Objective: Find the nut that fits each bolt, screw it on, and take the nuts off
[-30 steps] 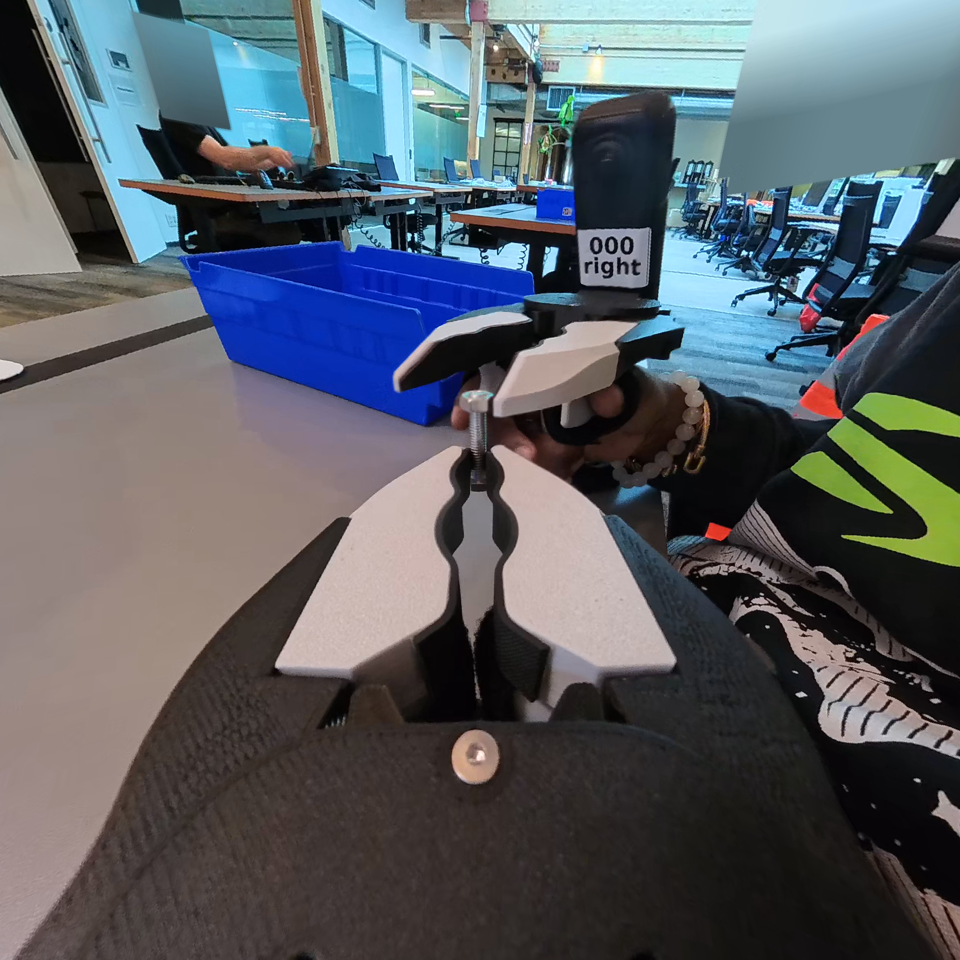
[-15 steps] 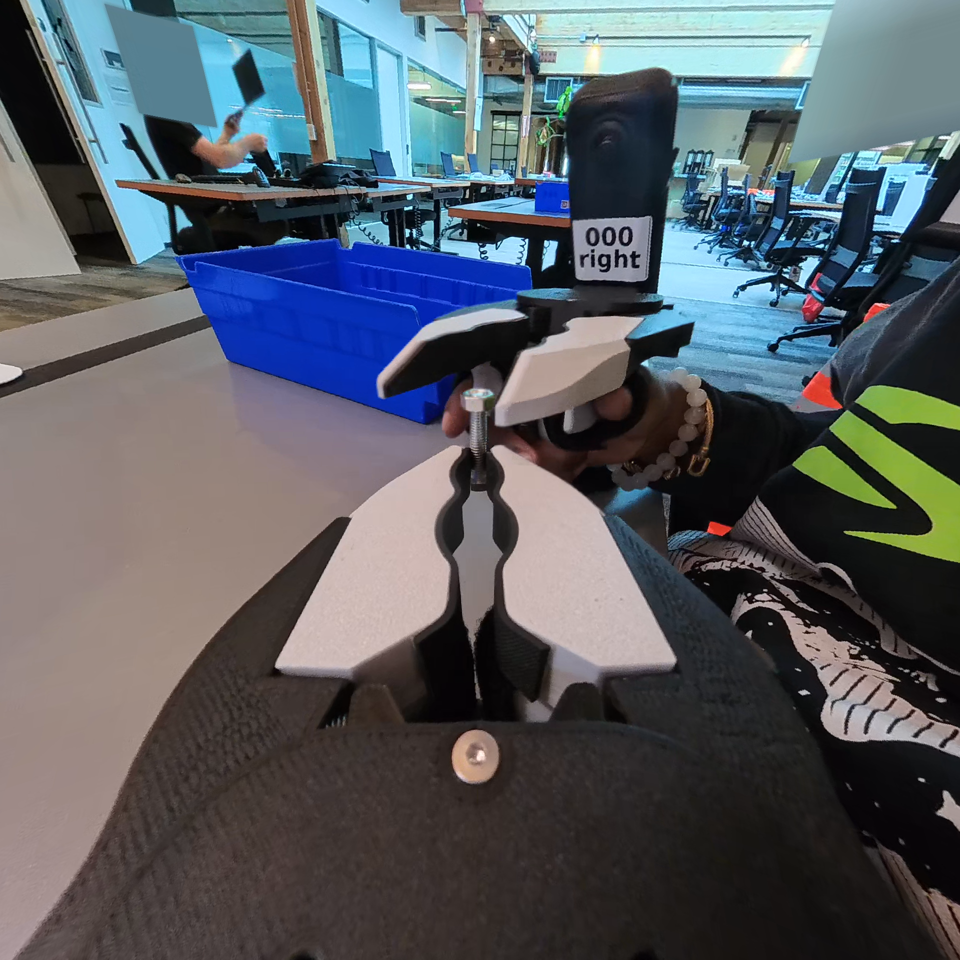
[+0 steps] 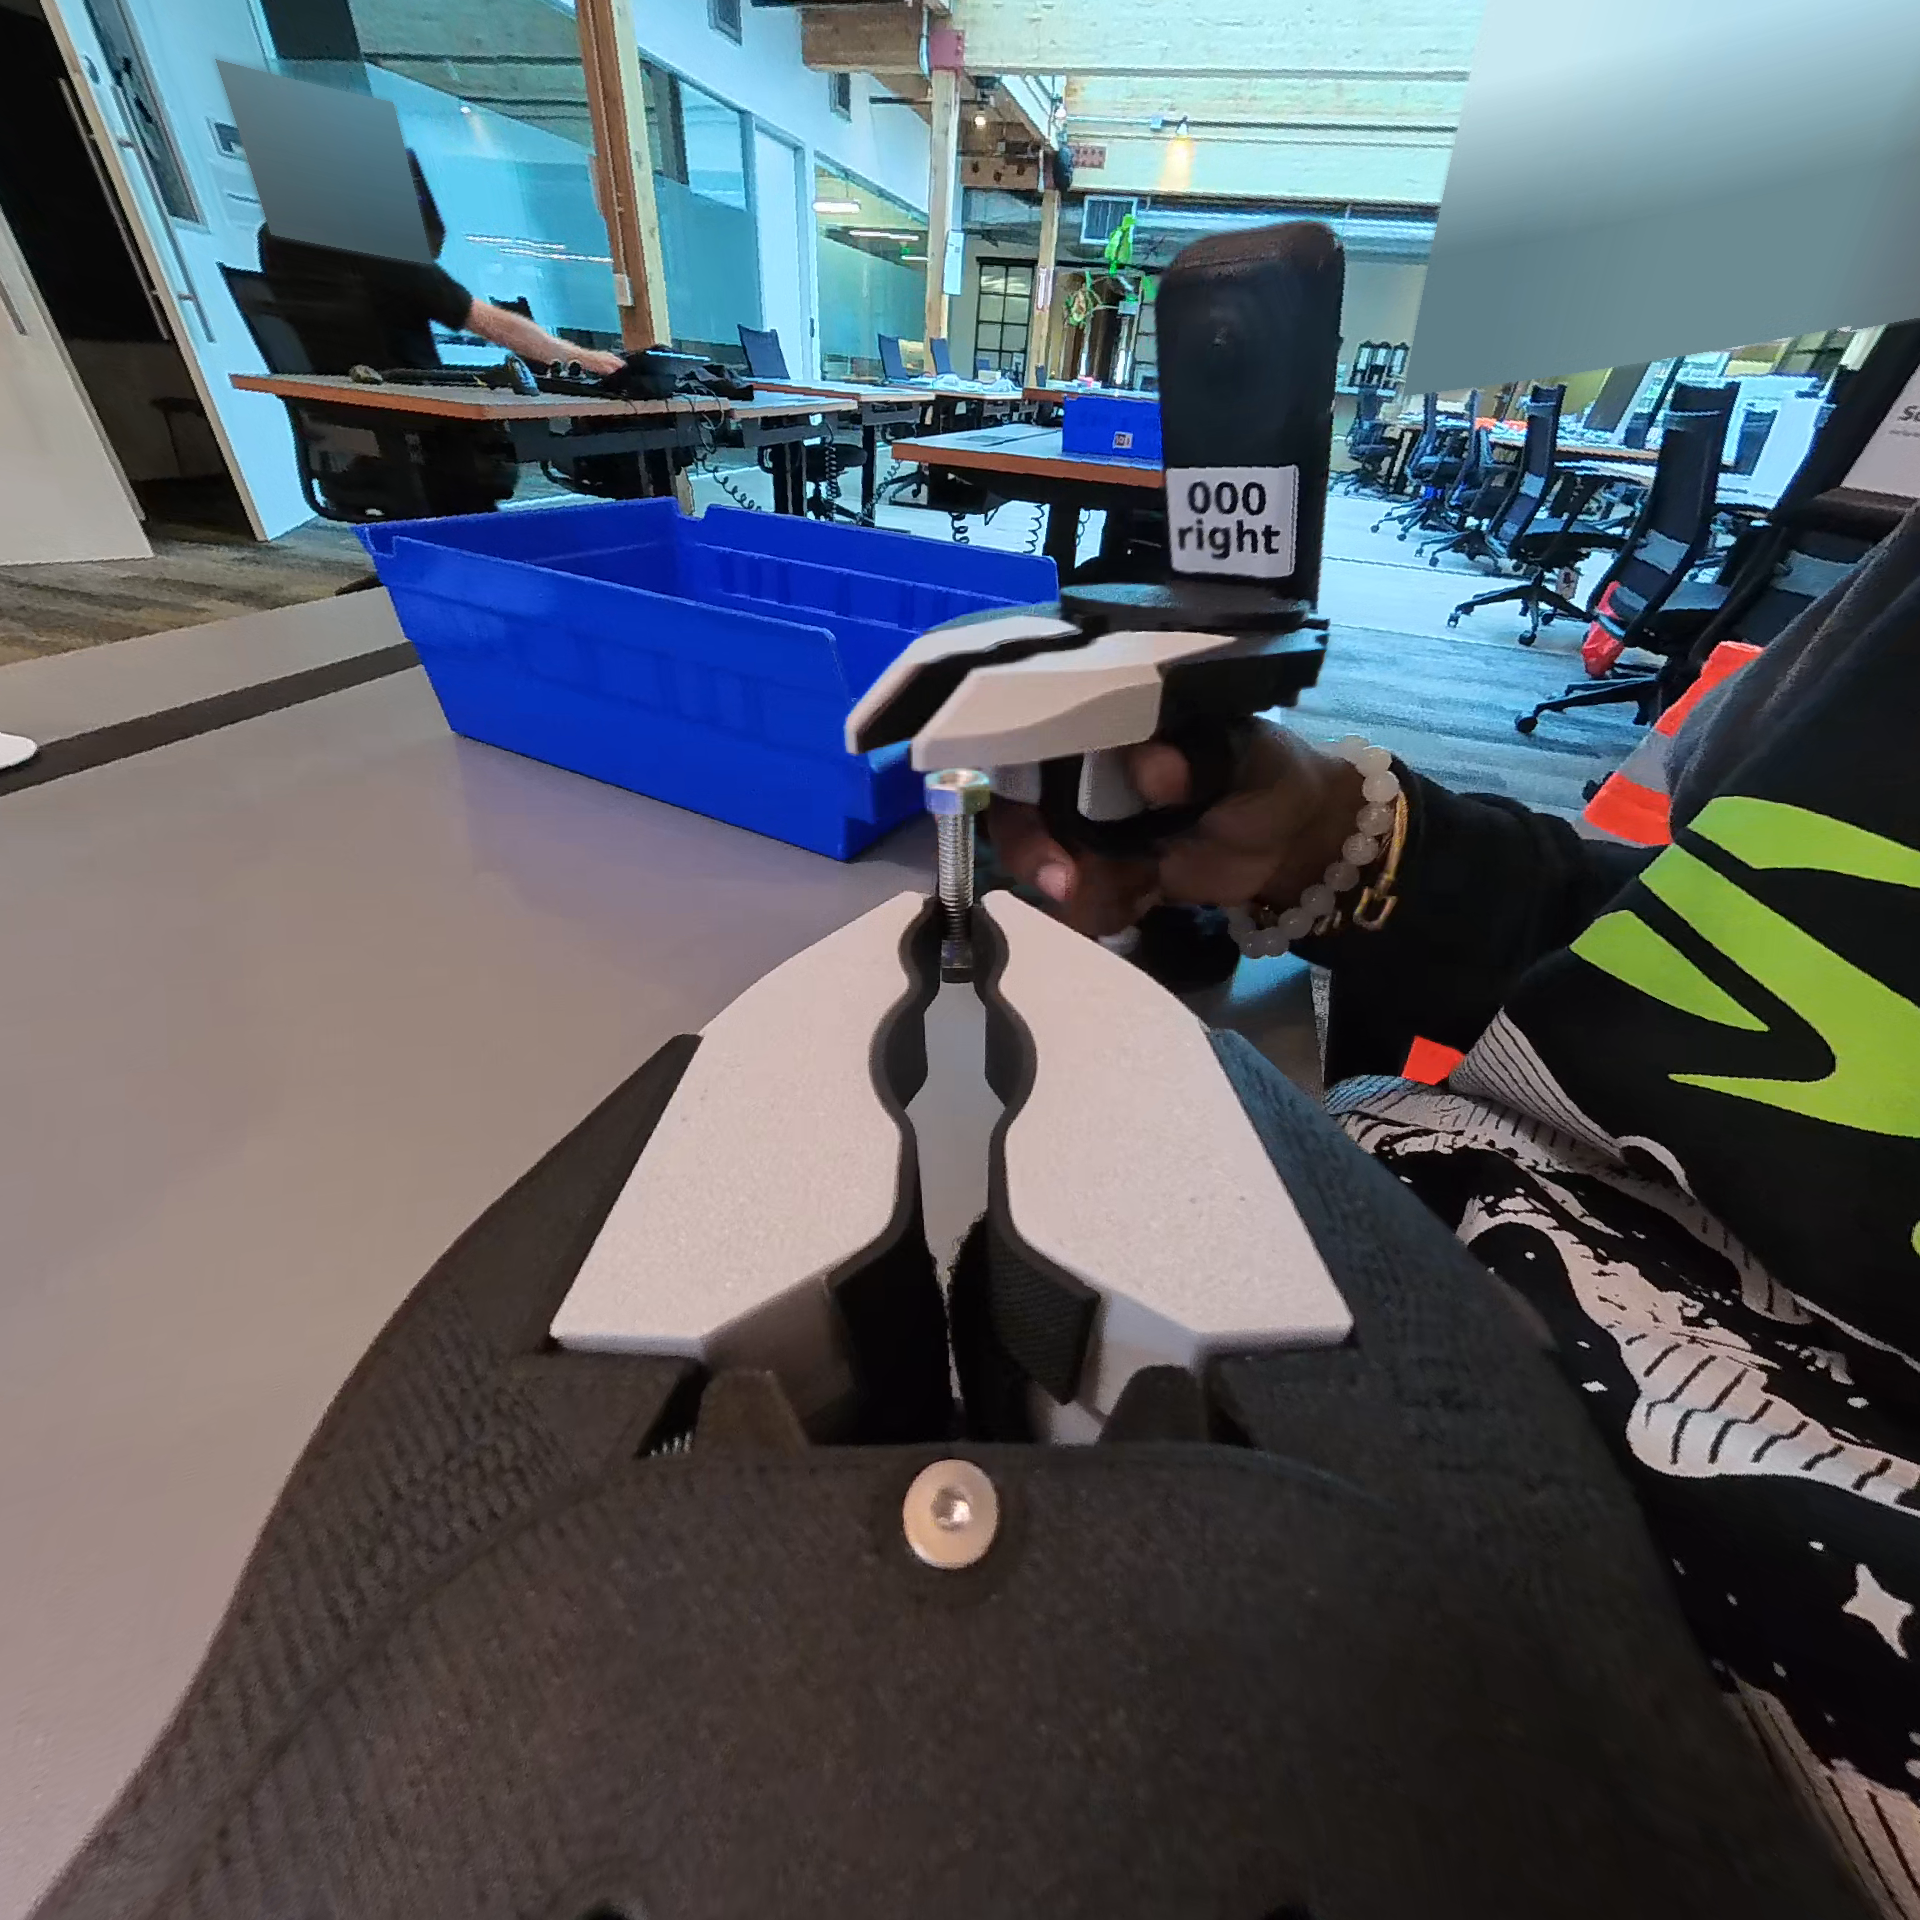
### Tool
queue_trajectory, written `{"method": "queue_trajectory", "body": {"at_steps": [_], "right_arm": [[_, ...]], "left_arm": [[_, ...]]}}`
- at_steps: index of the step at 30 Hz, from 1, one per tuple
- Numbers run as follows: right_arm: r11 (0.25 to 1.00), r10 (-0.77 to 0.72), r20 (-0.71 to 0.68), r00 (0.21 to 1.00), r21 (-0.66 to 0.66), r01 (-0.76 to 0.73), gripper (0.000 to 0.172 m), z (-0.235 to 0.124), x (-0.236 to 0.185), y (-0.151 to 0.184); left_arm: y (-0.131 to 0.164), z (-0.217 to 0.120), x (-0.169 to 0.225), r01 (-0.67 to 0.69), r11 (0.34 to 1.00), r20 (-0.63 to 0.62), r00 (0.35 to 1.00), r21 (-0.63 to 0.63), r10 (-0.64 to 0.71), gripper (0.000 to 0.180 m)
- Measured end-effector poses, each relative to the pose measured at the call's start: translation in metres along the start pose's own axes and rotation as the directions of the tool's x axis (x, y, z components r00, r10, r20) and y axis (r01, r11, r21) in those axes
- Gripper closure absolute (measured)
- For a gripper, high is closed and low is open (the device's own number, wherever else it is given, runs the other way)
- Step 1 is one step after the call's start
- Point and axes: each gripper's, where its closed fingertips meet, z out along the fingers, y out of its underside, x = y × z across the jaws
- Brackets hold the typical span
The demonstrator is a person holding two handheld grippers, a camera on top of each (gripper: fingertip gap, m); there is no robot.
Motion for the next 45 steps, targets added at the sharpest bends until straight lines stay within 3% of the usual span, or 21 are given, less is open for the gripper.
{"method": "queue_trajectory", "body": {"at_steps": [3,8,11,15,20,24,30,40,45], "right_arm": [[1.000,0.015,0.019,1.000,0.026,-0.015,0.160,-0.006,-0.001,-0.005],[0.999,0.002,0.108,0.994,0.034,-0.006,0.136,0.009,-0.022,-0.008],[1.000,0.000,0.126,0.992,0.012,-0.001,0.131,0.022,-0.029,-0.003],[1.000,0.019,0.125,0.992,-0.001,-0.019,0.134,0.030,-0.027,0.001],[1.000,0.013,0.105,0.994,-0.002,-0.013,0.136,0.014,-0.019,0.000],[1.000,-0.004,0.030,1.000,0.003,0.004,0.153,-0.002,-0.003,0.000],[1.000,-0.015,0.122,0.992,0.021,0.013,0.148,0.004,-0.022,-0.008],[0.998,-0.047,0.179,0.983,-0.034,0.054,0.161,0.015,-0.035,-0.002],[0.994,-0.097,0.170,0.981,0.070,0.086,0.161,0.006,-0.035,-0.023]], "left_arm": [[0.000,0.000,0.000,0.001,1.000,0.000,1.000,-0.003,-0.001,0.175],[0.002,0.002,0.001,-0.012,1.000,0.003,1.000,-0.019,0.012,0.175],[0.004,0.003,0.001,-0.023,0.999,0.006,1.000,-0.029,0.023,0.175],[0.004,0.003,0.002,-0.026,0.999,0.003,1.000,-0.029,0.026,0.175],[0.002,0.001,0.000,-0.011,1.000,0.004,1.000,-0.015,0.011,0.175],[0.001,0.001,0.001,-0.009,1.000,0.001,1.000,-0.010,0.009,0.175],[0.002,0.002,0.000,-0.013,1.000,0.004,1.000,-0.017,0.013,0.175],[0.004,0.003,0.002,-0.029,0.999,0.002,1.000,-0.033,0.029,0.175],[0.006,0.004,0.004,-0.036,0.998,-0.007,0.999,-0.047,0.035,0.175]]}}
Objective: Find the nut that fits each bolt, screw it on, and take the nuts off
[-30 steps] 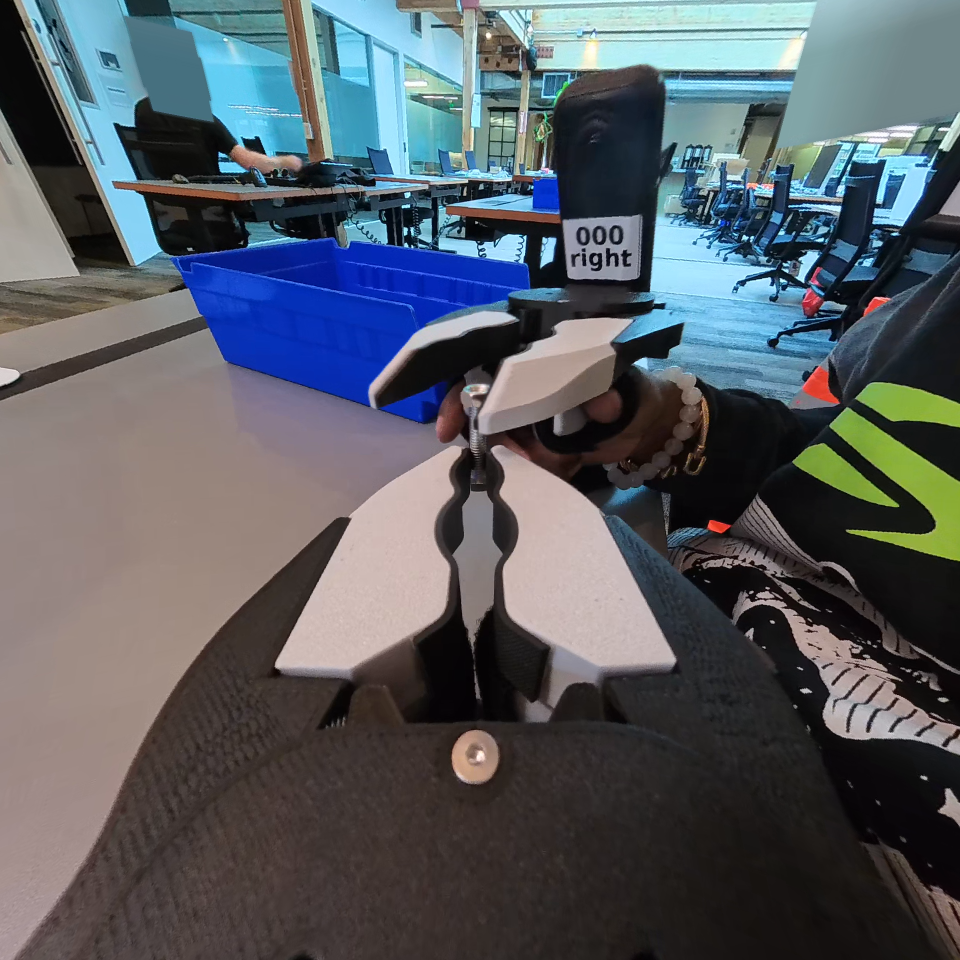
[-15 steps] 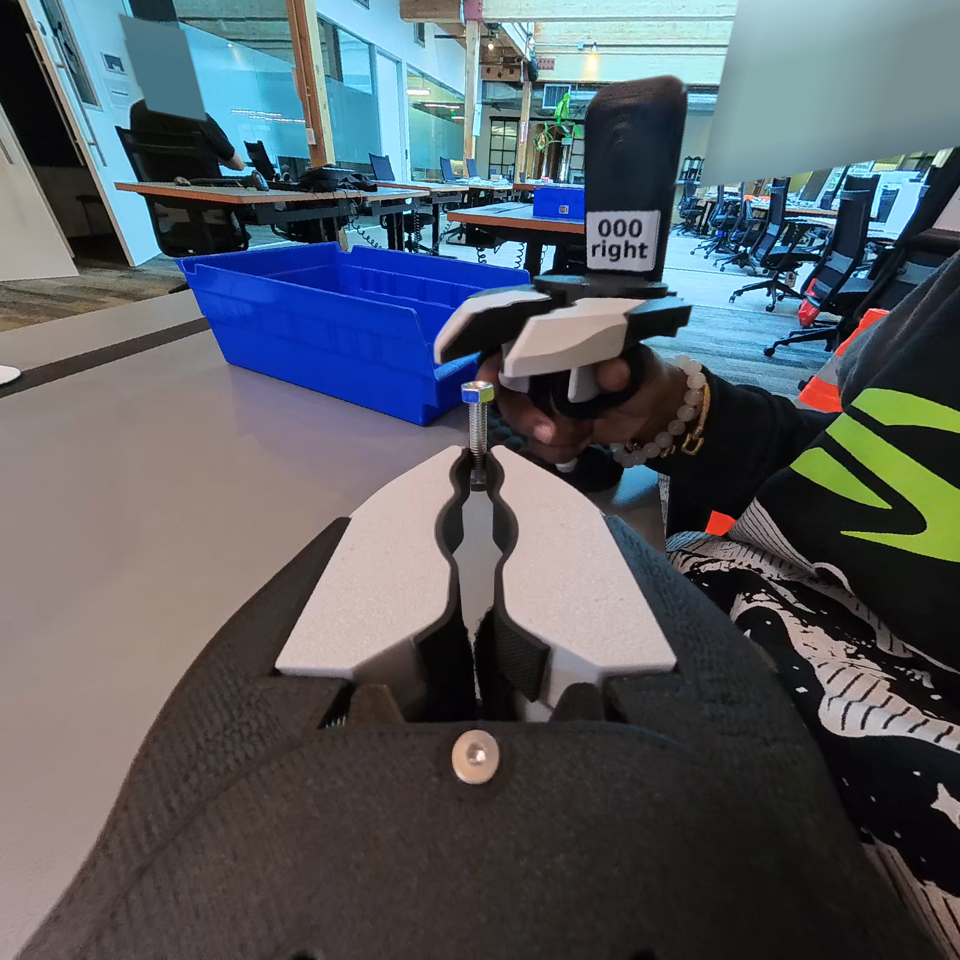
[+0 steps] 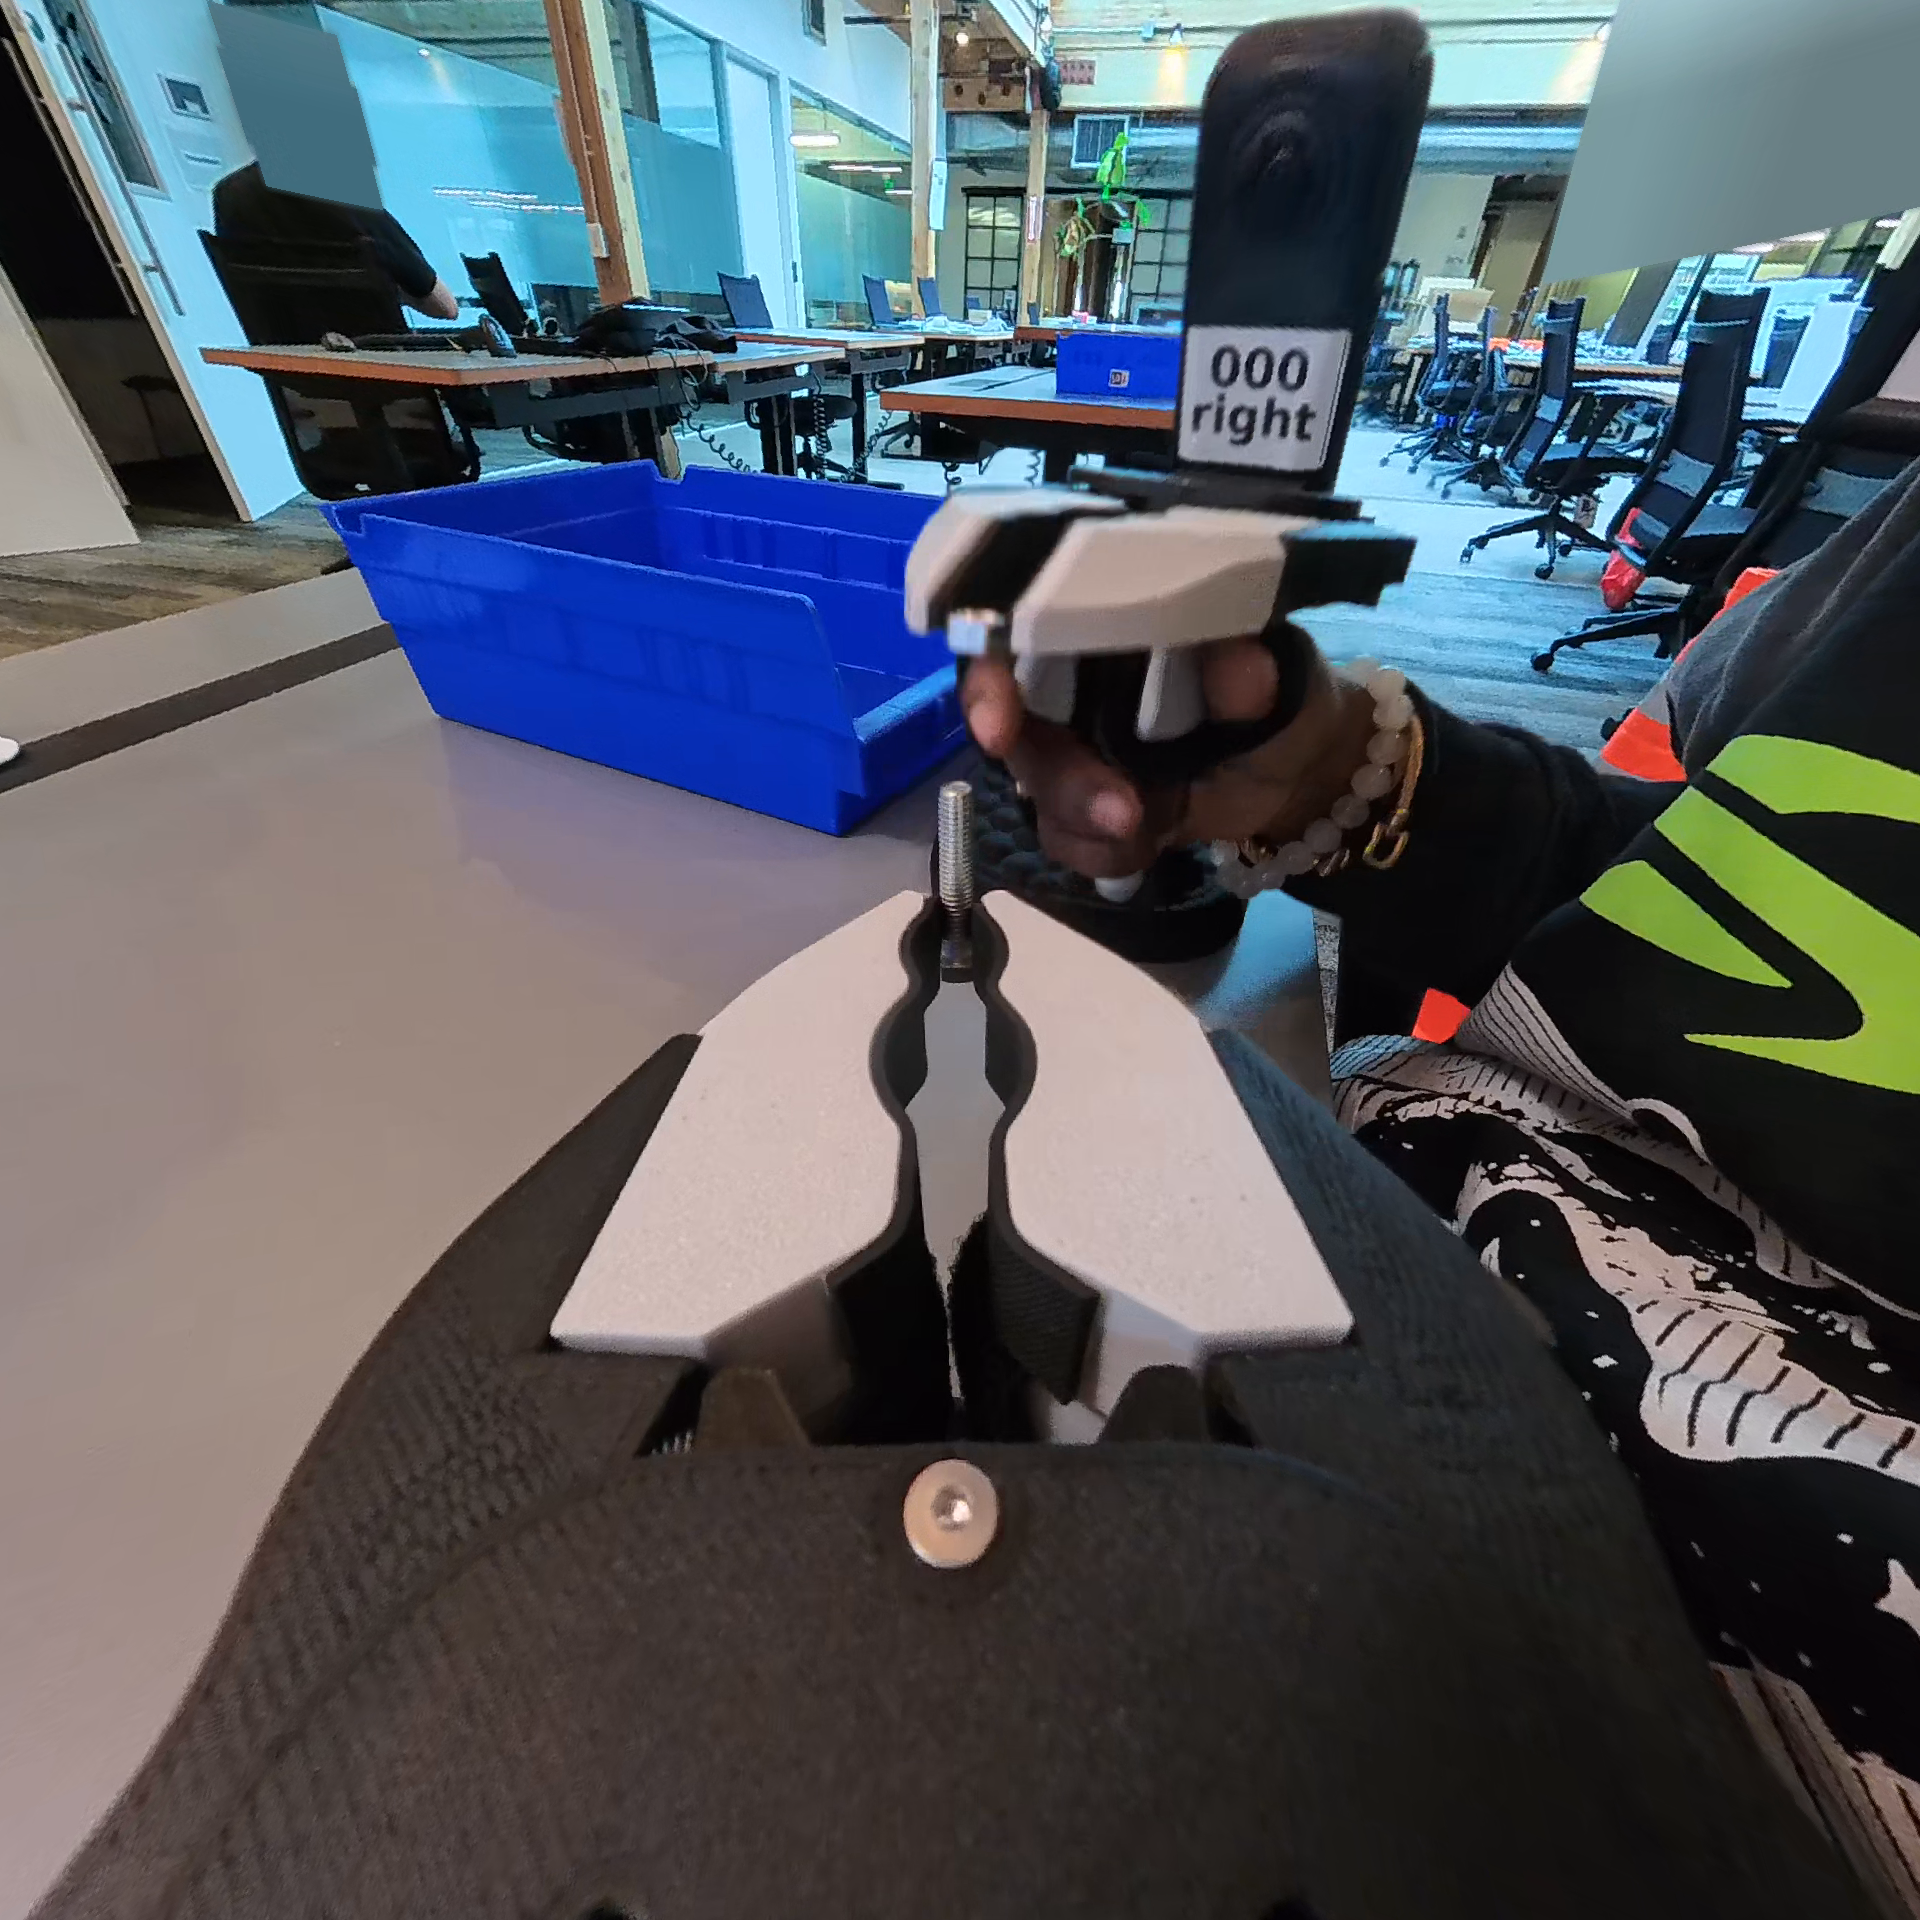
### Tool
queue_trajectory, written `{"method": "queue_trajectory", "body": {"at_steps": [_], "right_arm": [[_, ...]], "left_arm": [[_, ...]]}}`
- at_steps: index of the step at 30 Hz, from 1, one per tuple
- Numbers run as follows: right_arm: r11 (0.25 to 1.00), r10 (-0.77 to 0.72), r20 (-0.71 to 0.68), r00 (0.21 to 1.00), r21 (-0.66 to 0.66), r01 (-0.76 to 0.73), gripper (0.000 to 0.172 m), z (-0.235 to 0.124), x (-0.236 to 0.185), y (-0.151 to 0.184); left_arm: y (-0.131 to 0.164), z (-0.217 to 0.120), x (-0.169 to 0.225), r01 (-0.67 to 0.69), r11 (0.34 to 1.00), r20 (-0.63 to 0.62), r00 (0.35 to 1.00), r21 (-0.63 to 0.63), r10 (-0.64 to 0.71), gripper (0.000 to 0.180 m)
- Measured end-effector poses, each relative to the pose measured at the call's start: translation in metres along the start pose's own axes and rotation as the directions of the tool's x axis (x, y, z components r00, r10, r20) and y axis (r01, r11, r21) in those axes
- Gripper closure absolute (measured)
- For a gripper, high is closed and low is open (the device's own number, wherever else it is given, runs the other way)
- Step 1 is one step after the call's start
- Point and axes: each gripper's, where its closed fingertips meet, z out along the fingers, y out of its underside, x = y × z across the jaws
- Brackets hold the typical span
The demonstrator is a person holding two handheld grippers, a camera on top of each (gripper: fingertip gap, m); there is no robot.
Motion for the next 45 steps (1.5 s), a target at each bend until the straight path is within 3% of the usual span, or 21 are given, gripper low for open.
{"method": "queue_trajectory", "body": {"at_steps": [3,5,8,11,13,16,21,25,28,30,33,36,38,40,45], "right_arm": [[0.999,-0.039,-0.125,0.991,-0.003,0.039,0.161,-0.020,0.023,-0.016],[0.997,-0.069,-0.285,0.956,-0.037,0.061,0.161,-0.045,0.055,-0.027],[0.991,-0.095,-0.528,0.844,-0.127,0.032,0.161,-0.095,0.110,-0.034],[0.959,-0.094,-0.667,0.739,-0.259,-0.112,0.160,-0.139,0.157,-0.015],[0.887,-0.113,-0.698,0.708,-0.392,-0.245,0.161,-0.160,0.177,0.011],[0.699,-0.157,-0.673,0.723,-0.592,-0.400,0.160,-0.181,0.192,0.055],[0.426,-0.152,-0.639,0.754,-0.731,-0.533,0.160,-0.202,0.204,0.102],[0.359,-0.141,-0.636,0.759,-0.747,-0.560,0.160,-0.206,0.208,0.117],[0.365,-0.147,-0.643,0.751,-0.742,-0.563,0.153,-0.208,0.209,0.116],[0.419,-0.156,-0.651,0.743,-0.725,-0.546,0.152,-0.205,0.210,0.107],[0.572,-0.214,-0.675,0.706,-0.673,-0.469,0.152,-0.195,0.215,0.075],[0.804,-0.213,-0.650,0.730,-0.541,-0.248,0.152,-0.155,0.199,0.024],[0.917,-0.146,-0.527,0.838,-0.391,-0.086,0.152,-0.111,0.160,-0.008],[0.961,-0.082,-0.324,0.942,-0.275,-0.011,0.152,-0.071,0.108,-0.025],[0.968,0.032,0.039,0.999,-0.252,-0.022,0.152,-0.017,0.019,-0.013]], "left_arm": [[-0.001,-0.001,-0.001,0.006,1.000,0.003,1.000,0.009,-0.006,0.175],[-0.002,-0.001,-0.001,0.010,1.000,0.004,1.000,0.015,-0.010,0.175],[-0.002,-0.001,-0.002,0.010,1.000,0.007,1.000,0.017,-0.010,0.175],[-0.002,-0.001,-0.002,0.010,1.000,0.008,1.000,0.016,-0.010,0.175],[-0.002,-0.001,-0.002,0.010,1.000,0.009,1.000,0.015,-0.010,0.175],[-0.002,-0.001,-0.002,0.012,1.000,0.008,1.000,0.017,-0.012,0.175],[-0.003,-0.002,-0.002,0.013,1.000,0.006,1.000,0.020,-0.013,0.175],[-0.003,-0.002,-0.002,0.015,1.000,0.004,1.000,0.022,-0.015,0.175],[-0.003,-0.002,-0.002,0.019,0.999,0.003,1.000,0.026,-0.019,0.175],[-0.003,-0.002,-0.002,0.019,0.999,0.003,1.000,0.026,-0.019,0.175],[-0.003,-0.002,-0.002,0.019,0.999,0.004,1.000,0.026,-0.019,0.175],[-0.003,-0.002,-0.002,0.019,0.999,0.006,1.000,0.026,-0.019,0.175],[-0.003,-0.002,-0.003,0.018,1.000,0.007,1.000,0.025,-0.018,0.175],[-0.003,-0.002,-0.003,0.017,1.000,0.008,1.000,0.025,-0.018,0.175],[-0.003,-0.003,-0.002,0.013,1.000,0.010,1.000,0.026,-0.013,0.175]]}}
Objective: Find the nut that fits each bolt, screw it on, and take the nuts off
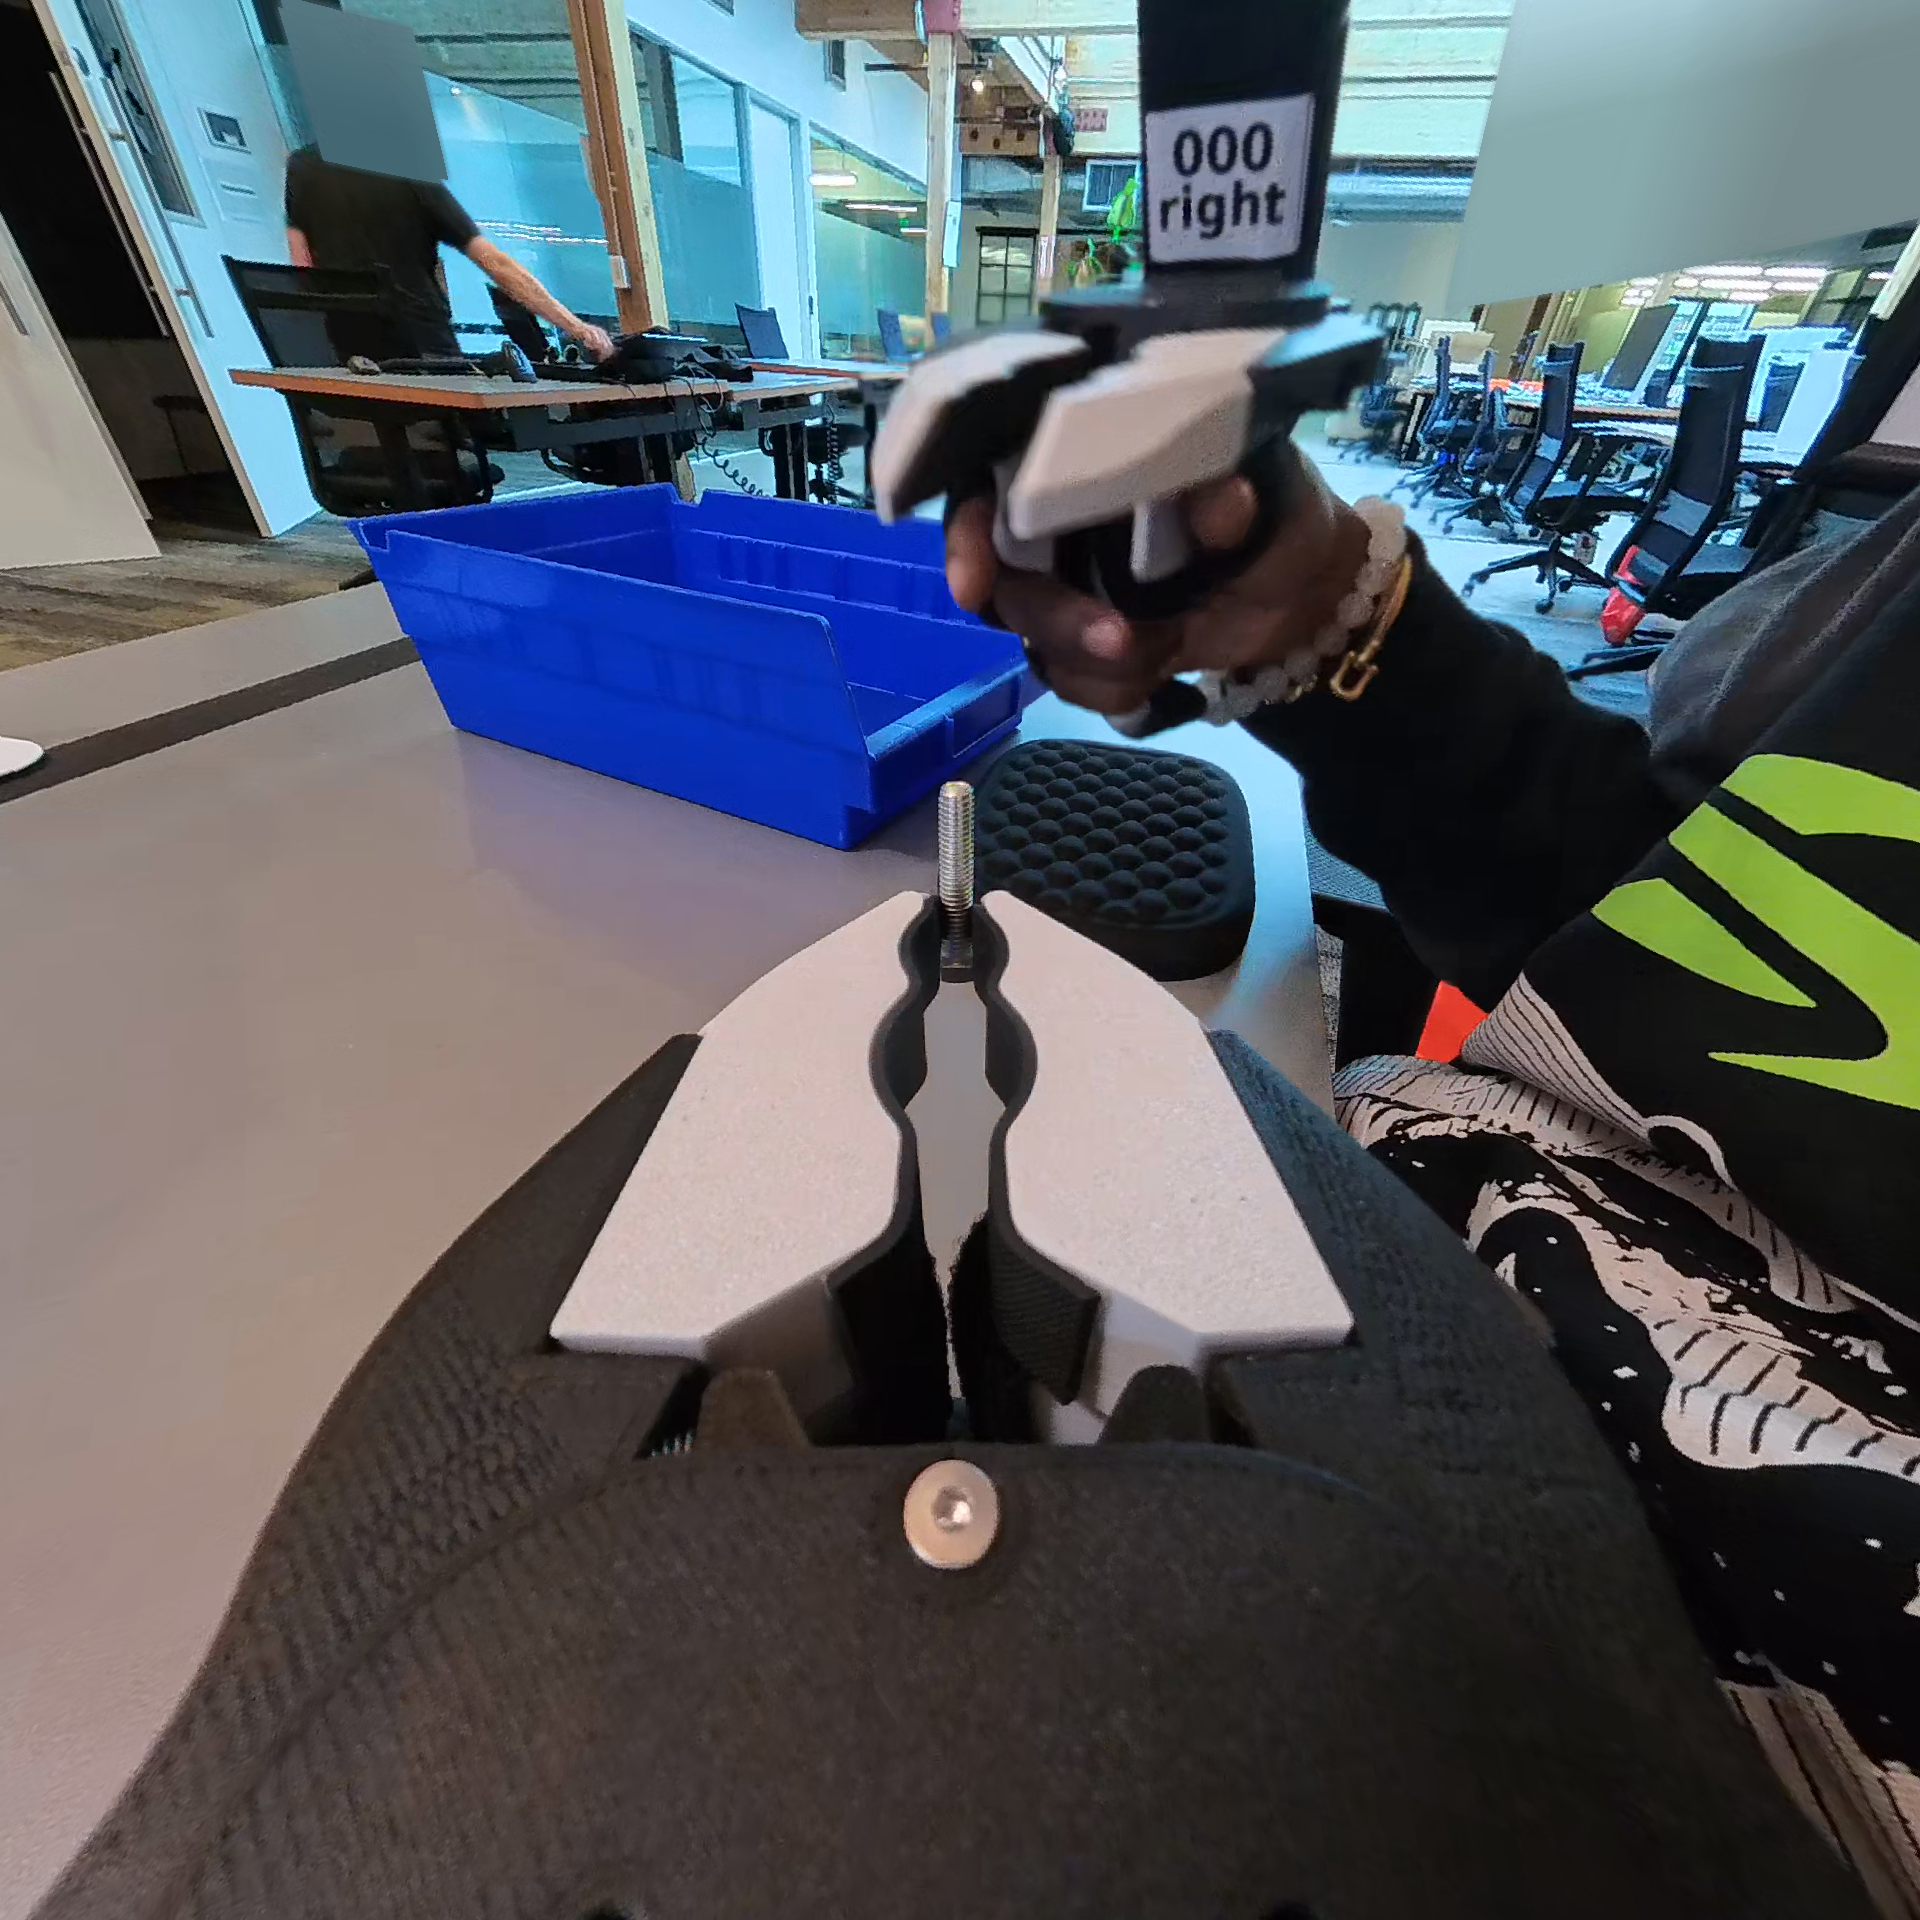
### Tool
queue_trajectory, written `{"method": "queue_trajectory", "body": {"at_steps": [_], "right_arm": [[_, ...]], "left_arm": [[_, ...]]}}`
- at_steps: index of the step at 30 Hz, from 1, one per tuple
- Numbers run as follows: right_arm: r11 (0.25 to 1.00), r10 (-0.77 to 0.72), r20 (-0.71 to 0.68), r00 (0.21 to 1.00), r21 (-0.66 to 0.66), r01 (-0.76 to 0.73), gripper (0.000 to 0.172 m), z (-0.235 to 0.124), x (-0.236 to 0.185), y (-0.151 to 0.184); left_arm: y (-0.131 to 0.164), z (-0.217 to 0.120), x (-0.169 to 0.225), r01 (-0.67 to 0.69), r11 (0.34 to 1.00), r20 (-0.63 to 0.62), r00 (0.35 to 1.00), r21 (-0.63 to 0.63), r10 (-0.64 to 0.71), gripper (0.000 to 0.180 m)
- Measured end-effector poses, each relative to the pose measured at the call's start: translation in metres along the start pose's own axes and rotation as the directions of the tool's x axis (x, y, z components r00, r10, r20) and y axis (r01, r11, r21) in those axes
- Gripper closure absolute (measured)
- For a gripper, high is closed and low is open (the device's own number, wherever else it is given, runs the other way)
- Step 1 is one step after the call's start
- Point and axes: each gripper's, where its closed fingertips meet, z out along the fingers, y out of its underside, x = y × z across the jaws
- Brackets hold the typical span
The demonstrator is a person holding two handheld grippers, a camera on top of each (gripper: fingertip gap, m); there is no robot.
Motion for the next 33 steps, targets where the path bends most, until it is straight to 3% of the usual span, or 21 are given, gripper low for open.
{"method": "queue_trajectory", "body": {"at_steps": [7,13,16,19,23,26,33], "right_arm": [[0.995,0.025,0.101,0.995,-0.095,-0.015,0.157,0.035,-0.022,0.027],[0.989,0.023,0.090,0.996,-0.146,-0.009,0.166,0.037,-0.018,0.034],[0.991,0.006,0.026,1.000,-0.137,-0.002,0.166,0.024,-0.004,0.024],[0.993,-0.024,-0.179,0.984,-0.114,0.003,0.166,-0.009,0.041,0.003],[0.987,-0.063,-0.514,0.855,-0.159,-0.023,0.166,-0.074,0.124,-0.009],[0.971,-0.040,-0.696,0.717,-0.196,-0.136,0.165,-0.123,0.187,0.008],[0.841,-0.001,-0.861,0.509,-0.276,-0.465,0.165,-0.187,0.265,0.094]], "left_arm": [[0.000,0.000,0.000,0.000,1.000,0.001,1.000,0.004,0.000,0.175],[-0.002,-0.001,-0.002,0.003,1.000,0.011,1.000,0.014,-0.003,0.174],[-0.004,-0.003,-0.004,0.021,0.999,0.020,1.000,0.037,-0.022,0.149],[-0.007,-0.005,-0.007,0.037,0.998,0.027,0.999,0.057,-0.039,0.135],[-0.007,-0.005,-0.009,0.041,0.997,0.038,0.998,0.061,-0.043,0.126],[-0.007,-0.005,-0.010,0.049,0.997,0.039,0.998,0.062,-0.052,0.125],[-0.010,-0.007,-0.013,0.078,0.993,0.042,0.996,0.084,-0.082,0.125]]}}
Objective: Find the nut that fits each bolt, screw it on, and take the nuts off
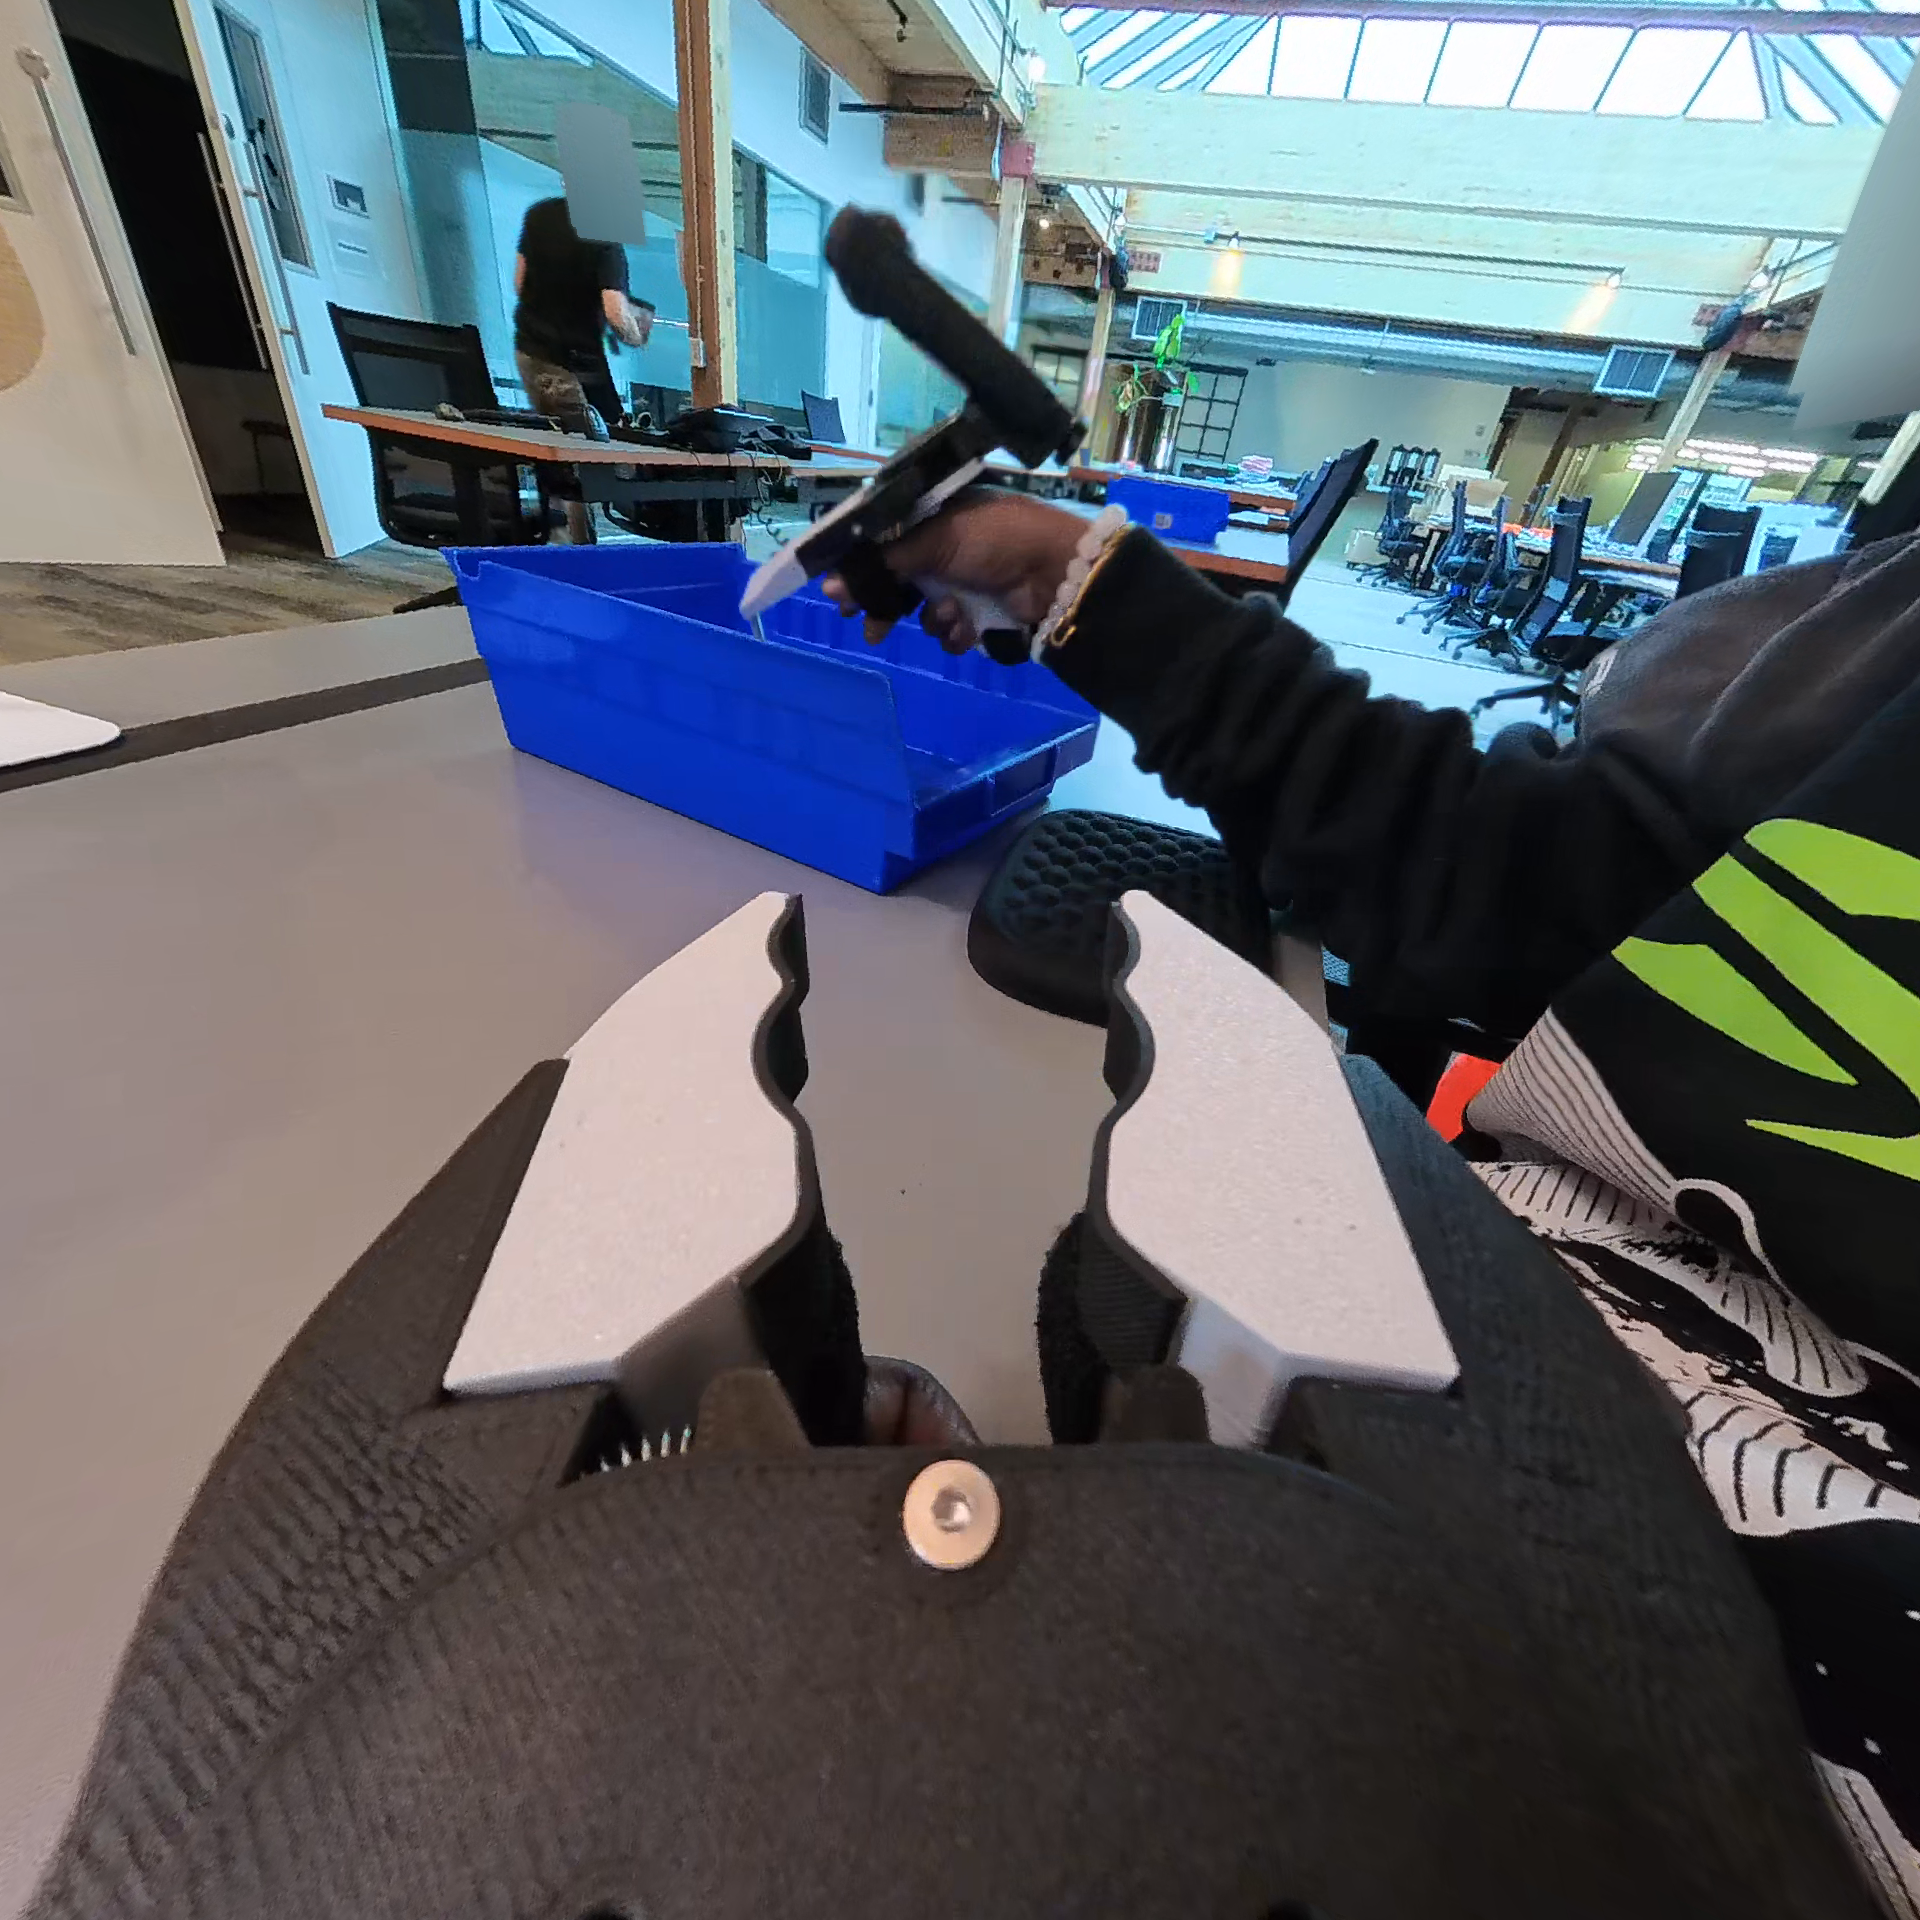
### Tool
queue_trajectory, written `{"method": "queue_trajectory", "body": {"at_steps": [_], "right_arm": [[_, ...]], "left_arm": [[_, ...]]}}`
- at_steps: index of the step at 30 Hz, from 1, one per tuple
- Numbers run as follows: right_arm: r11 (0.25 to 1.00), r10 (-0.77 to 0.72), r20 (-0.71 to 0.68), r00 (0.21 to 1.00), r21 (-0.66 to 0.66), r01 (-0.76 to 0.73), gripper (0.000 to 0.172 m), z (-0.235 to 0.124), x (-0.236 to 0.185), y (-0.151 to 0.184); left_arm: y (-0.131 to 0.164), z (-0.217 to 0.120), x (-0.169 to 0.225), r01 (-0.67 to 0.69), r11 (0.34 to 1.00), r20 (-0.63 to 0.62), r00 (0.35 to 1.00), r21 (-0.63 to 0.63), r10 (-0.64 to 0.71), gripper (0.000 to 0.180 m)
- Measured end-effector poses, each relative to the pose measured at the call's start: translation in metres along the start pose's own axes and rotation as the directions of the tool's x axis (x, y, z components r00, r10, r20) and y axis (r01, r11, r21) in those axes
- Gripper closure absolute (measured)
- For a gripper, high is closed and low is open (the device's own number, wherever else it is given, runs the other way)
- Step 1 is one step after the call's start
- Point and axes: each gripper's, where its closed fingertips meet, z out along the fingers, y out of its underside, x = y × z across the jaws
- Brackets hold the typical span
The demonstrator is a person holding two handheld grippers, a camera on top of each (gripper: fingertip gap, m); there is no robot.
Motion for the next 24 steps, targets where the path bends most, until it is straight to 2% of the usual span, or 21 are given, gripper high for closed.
{"method": "queue_trajectory", "body": {"at_steps": [5,14,20,24], "right_arm": [[0.994,0.044,-0.052,0.998,-0.095,-0.049,0.165,0.026,0.019,0.025],[0.985,0.103,-0.068,0.992,-0.130,-0.111,0.165,0.043,0.030,0.045],[0.998,0.030,-0.102,0.994,-0.058,-0.036,0.150,0.024,0.020,0.027],[0.999,-0.046,-0.199,0.979,-0.022,0.042,0.130,-0.003,0.012,0.013]], "left_arm": [[0.000,0.000,0.000,-0.003,1.000,0.001,1.000,-0.002,0.003,0.126],[0.000,0.000,-0.001,0.001,1.000,0.009,1.000,-0.002,-0.001,0.126],[-0.002,-0.001,-0.005,0.019,1.000,0.035,0.999,0.011,-0.019,0.126],[-0.012,-0.008,-0.016,0.013,0.998,0.135,0.991,0.068,-0.022,0.124]]}}
